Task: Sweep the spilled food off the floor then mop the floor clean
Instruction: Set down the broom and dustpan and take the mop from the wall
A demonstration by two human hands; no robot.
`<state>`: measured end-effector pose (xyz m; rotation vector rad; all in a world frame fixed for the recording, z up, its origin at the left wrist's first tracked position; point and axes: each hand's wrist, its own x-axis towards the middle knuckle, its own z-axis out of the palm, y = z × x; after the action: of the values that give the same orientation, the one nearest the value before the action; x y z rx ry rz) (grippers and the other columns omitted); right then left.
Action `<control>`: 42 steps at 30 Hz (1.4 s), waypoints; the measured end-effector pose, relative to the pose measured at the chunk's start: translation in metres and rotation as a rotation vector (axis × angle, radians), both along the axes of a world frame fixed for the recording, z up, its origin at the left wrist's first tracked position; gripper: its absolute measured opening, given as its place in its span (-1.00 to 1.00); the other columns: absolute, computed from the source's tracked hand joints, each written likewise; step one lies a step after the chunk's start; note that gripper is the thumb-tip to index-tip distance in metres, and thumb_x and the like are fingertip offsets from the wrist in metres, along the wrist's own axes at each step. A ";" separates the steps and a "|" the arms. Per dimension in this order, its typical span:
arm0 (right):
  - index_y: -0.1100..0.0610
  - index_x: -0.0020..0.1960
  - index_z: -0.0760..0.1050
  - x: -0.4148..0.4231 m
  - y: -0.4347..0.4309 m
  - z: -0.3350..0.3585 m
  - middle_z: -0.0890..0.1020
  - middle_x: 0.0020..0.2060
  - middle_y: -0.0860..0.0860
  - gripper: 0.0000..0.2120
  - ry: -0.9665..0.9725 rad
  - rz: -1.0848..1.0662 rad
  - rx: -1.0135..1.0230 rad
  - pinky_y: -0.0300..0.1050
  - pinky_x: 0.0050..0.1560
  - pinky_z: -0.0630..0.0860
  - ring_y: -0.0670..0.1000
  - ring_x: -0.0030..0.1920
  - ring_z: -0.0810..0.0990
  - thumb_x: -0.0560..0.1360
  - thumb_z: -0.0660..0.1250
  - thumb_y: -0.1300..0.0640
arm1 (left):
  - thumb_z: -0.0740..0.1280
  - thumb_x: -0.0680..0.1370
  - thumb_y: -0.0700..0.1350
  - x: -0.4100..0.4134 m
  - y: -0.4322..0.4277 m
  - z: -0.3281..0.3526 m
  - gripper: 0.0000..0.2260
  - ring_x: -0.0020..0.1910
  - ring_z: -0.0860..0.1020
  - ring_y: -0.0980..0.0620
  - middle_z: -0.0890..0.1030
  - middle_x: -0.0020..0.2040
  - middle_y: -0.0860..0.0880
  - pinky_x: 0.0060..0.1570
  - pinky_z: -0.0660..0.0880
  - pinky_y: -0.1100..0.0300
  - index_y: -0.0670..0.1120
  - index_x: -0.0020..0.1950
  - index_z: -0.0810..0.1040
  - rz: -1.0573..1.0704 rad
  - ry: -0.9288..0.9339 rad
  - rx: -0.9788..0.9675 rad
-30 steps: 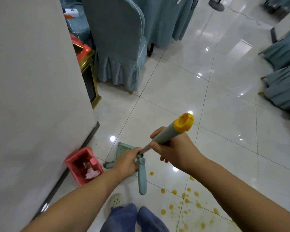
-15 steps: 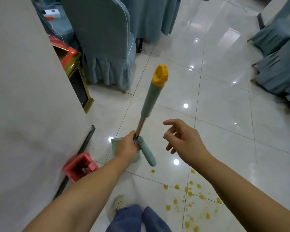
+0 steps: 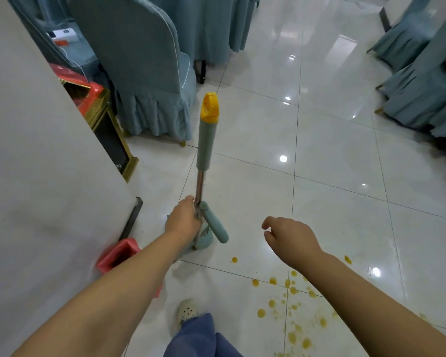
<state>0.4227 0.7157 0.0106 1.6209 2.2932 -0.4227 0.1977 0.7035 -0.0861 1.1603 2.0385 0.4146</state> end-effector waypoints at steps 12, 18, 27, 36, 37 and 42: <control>0.02 0.21 0.47 0.002 -0.094 -0.006 0.63 0.04 -0.02 -0.72 -0.032 0.409 0.025 -0.09 -0.04 0.54 0.07 0.00 0.61 0.60 0.07 0.04 | 0.24 0.53 -0.01 0.006 -0.210 0.057 -0.81 0.02 0.59 -0.05 0.62 0.02 0.01 -0.11 0.49 0.12 -0.01 0.09 0.54 -0.039 0.388 0.039; 0.05 0.09 0.51 -0.068 -0.176 -0.008 0.52 -0.19 -0.05 -0.76 0.046 0.750 -0.008 -0.16 -0.21 0.43 0.03 -0.19 0.50 0.60 0.08 0.08 | 0.28 0.51 -0.11 -0.008 -0.389 0.060 -0.79 -0.04 0.61 -0.14 0.67 -0.01 -0.13 -0.13 0.49 0.13 -0.14 0.06 0.62 0.250 0.461 -0.072; 0.02 0.20 0.48 -0.165 -0.338 0.011 0.64 0.06 0.03 -0.74 0.024 1.145 0.054 -0.11 -0.02 0.55 0.08 0.02 0.64 0.60 0.10 0.09 | 0.28 0.54 -0.07 -0.010 -0.659 0.085 -0.85 -0.09 0.59 -0.06 0.65 -0.06 -0.08 -0.23 0.38 0.20 -0.11 -0.01 0.58 0.839 0.503 -0.277; -0.01 0.14 0.48 -0.238 -0.551 0.025 0.63 -0.01 -0.01 -0.77 0.097 1.145 -0.023 -0.09 -0.05 0.52 0.04 -0.02 0.62 0.61 0.09 0.02 | 0.30 0.54 -0.08 -0.050 -0.923 0.087 -0.70 0.10 0.56 -0.12 0.59 0.16 -0.13 0.00 0.47 0.09 -0.15 0.24 0.47 1.329 0.461 -0.218; -0.02 0.15 0.49 -0.246 -0.578 0.024 0.64 0.00 -0.02 -0.77 0.102 1.146 -0.028 -0.11 -0.03 0.54 0.02 -0.02 0.62 0.61 0.10 0.03 | 0.32 0.54 -0.08 -0.062 -0.947 0.084 -0.64 0.13 0.55 -0.13 0.56 0.20 -0.15 0.03 0.46 0.07 -0.17 0.30 0.43 1.367 0.448 -0.176; -0.08 -0.02 0.50 -0.271 -0.700 0.025 0.62 -0.15 -0.10 -0.82 0.114 1.148 -0.090 -0.16 -0.03 0.54 -0.01 -0.08 0.63 0.60 0.12 0.03 | 0.41 0.49 -0.10 -0.118 -1.020 0.073 -0.38 0.31 0.45 -0.08 0.41 0.38 -0.14 0.22 0.40 0.08 -0.21 0.47 0.22 1.393 0.276 0.130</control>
<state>0.1517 0.0155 0.0352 0.0710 2.7487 -0.2985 0.0799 -0.3161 -0.0128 -0.3751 2.8253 1.0646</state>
